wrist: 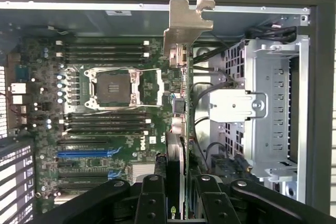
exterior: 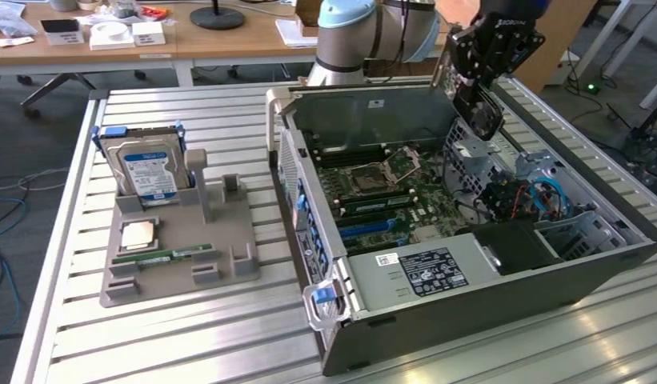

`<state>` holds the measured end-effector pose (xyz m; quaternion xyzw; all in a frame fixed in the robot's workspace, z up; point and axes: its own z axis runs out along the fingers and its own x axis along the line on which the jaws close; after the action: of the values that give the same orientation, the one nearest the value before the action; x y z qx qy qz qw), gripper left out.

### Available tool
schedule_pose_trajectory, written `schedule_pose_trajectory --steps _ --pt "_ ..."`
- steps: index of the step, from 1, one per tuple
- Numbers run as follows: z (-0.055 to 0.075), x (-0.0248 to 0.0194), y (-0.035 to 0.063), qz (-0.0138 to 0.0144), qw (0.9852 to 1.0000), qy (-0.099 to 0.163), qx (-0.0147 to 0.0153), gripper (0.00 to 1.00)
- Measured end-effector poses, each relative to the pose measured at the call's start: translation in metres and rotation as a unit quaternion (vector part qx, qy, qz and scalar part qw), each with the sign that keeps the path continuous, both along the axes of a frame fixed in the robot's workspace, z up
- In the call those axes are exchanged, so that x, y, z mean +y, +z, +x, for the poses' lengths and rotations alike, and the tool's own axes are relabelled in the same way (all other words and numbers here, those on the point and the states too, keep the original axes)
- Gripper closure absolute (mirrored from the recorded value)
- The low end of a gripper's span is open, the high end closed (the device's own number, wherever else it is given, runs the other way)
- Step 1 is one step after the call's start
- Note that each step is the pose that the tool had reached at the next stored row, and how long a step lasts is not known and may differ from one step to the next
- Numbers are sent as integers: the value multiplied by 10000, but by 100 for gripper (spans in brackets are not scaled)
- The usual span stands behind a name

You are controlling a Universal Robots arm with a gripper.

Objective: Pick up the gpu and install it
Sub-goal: 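Pick up the gpu and move the gpu toward the slot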

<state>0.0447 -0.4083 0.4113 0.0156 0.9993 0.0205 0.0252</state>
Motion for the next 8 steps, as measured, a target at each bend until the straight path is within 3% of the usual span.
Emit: schedule_pose_trajectory --steps 8 --pt "186 0 0 0 10000 0 0 74"
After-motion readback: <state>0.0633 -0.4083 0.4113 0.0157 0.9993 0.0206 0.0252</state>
